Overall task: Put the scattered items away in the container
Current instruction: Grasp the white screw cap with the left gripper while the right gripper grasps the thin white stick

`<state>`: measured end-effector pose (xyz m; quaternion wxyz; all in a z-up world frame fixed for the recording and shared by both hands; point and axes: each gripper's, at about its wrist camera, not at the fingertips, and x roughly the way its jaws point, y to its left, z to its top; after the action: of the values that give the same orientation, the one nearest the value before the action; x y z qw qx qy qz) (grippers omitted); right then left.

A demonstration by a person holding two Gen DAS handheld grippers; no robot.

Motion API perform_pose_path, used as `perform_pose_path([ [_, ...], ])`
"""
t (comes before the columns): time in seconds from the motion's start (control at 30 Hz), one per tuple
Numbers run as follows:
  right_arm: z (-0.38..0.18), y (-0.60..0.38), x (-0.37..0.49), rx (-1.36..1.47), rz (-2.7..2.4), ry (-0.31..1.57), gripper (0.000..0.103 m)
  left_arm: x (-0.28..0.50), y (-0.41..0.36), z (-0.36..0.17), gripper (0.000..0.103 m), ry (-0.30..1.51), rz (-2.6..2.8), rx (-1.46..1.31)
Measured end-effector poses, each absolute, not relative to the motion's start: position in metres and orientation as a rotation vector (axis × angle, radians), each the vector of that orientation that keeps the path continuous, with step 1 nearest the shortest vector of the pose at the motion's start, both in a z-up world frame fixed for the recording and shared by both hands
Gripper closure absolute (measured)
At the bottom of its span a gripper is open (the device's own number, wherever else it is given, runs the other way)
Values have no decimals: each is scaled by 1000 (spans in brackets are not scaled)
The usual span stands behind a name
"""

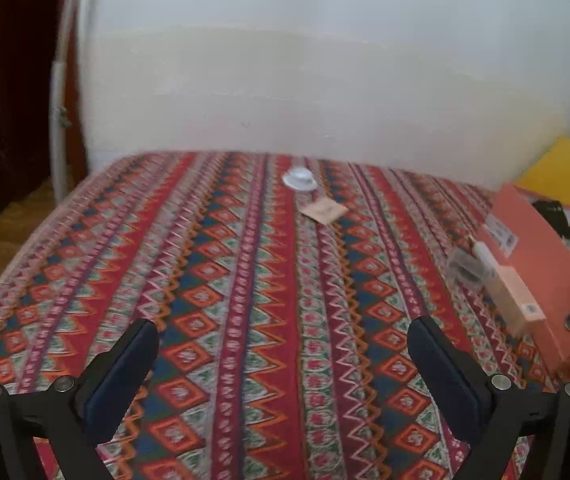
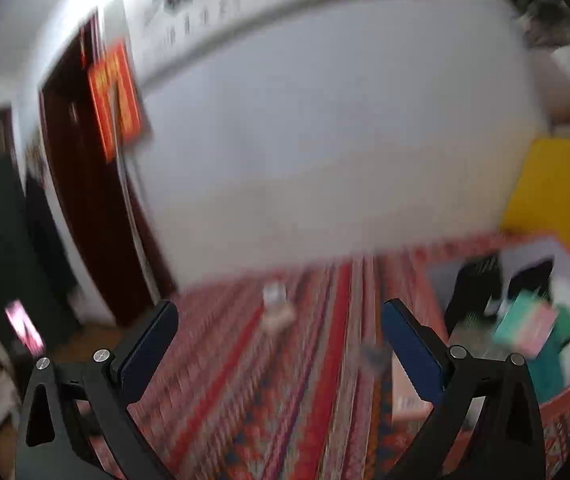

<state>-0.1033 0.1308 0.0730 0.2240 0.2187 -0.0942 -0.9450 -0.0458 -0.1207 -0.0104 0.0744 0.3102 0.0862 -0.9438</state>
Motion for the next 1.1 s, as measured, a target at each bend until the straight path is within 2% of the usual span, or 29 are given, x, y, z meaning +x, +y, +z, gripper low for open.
perform_pose_path([
  [0.13, 21, 97, -125, 771, -2590, -181, 0, -71, -125, -32, 1, 239, -2830, 987],
  [0.37, -66, 73, -182, 1061, -2531, -149, 0, -159, -171, -60, 1, 360, -2839, 1084],
  [0.43, -74, 71, -202, 1108, -2511, -183, 0, -201, -184, -59, 1, 337, -2861, 1089],
  [0.53, -73, 63, -232, 1083, -2504, -220, 0, -291, -190, -68, 1, 191, -2858, 1179],
  [0.67, -76, 49, -283, 1031, -2506, -311, 0, -383, -187, -98, 1, 98, -2846, 1278],
  [0.9, -108, 15, -365, 990, -2405, -417, 0, -475, -188, -157, 0, 5, -2827, 1405],
  [0.97, -119, 13, -372, 983, -2383, -453, 0, -477, -196, -153, 1, 117, -2856, 1358],
  [1.03, -135, 7, -374, 1026, -2363, -396, 0, -477, -204, -151, 4, 220, -2867, 1320],
  [1.1, -141, -1, -372, 1040, -2368, -309, 0, -474, -211, -149, 15, 289, -2862, 1287],
])
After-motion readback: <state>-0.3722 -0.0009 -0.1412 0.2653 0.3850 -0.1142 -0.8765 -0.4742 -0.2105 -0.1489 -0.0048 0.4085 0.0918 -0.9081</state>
